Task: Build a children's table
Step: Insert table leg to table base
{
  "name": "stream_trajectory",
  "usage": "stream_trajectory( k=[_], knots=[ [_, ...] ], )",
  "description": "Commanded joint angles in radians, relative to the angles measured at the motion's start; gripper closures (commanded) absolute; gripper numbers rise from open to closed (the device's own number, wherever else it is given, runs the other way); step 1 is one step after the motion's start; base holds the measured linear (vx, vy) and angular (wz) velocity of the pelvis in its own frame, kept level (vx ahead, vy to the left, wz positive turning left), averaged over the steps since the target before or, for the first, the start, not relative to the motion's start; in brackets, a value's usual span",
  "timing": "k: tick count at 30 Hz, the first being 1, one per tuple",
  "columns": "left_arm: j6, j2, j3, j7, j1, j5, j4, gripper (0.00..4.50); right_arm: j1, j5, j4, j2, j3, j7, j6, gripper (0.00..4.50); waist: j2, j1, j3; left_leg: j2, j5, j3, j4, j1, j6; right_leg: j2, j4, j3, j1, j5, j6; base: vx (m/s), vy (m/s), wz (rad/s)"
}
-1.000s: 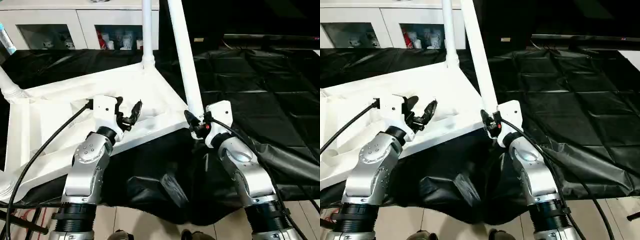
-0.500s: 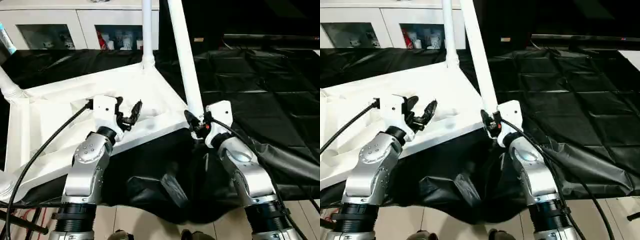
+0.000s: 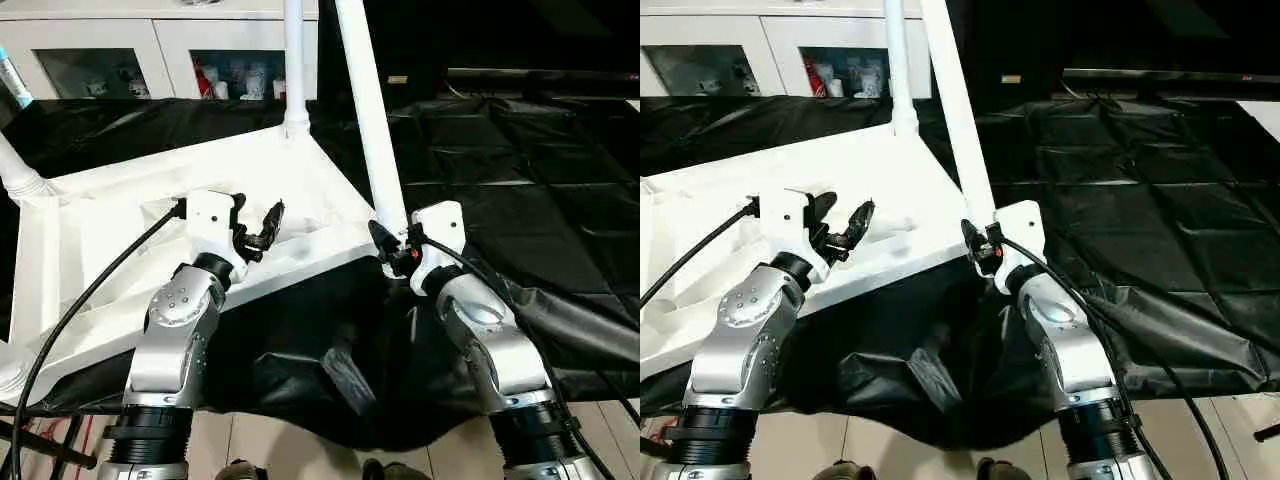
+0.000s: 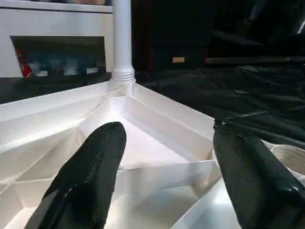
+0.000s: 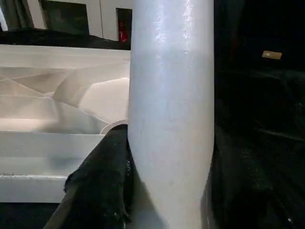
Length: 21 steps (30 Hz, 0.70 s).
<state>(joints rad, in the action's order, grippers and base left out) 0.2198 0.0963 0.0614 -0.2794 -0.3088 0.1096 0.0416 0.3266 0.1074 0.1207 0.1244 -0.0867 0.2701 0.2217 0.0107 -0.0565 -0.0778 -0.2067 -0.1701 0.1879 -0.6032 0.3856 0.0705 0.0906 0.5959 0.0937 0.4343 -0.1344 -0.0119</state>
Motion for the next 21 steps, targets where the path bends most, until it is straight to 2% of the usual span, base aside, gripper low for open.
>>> stream_trajectory(
  k=[1,21],
  knots=[
    [0.006,0.000,-0.007,0.004,-0.005,-0.005,-0.015,1.14,0.002,0.004,-0.008,0.002,0.004,0.002,-0.007,2.63,0.001,-0.001,0.095,-0.011,-0.210,-0.007,0.060,-0.011,-0.043,0.034,-0.071,-0.042,-0.067,-0.288,-0.122,0.000,0.000,0.00],
    [0.006,0.000,-0.007,0.004,-0.005,-0.005,-0.015,1.14,0.002,0.004,-0.008,0.002,0.004,0.002,-0.007,2.63,0.001,-0.001,0.096,-0.011,-0.210,-0.007,0.059,-0.011,-0.044,0.035,-0.071,-0.042,-0.067,-0.293,-0.119,0.000,0.000,0.00]
  ],
)
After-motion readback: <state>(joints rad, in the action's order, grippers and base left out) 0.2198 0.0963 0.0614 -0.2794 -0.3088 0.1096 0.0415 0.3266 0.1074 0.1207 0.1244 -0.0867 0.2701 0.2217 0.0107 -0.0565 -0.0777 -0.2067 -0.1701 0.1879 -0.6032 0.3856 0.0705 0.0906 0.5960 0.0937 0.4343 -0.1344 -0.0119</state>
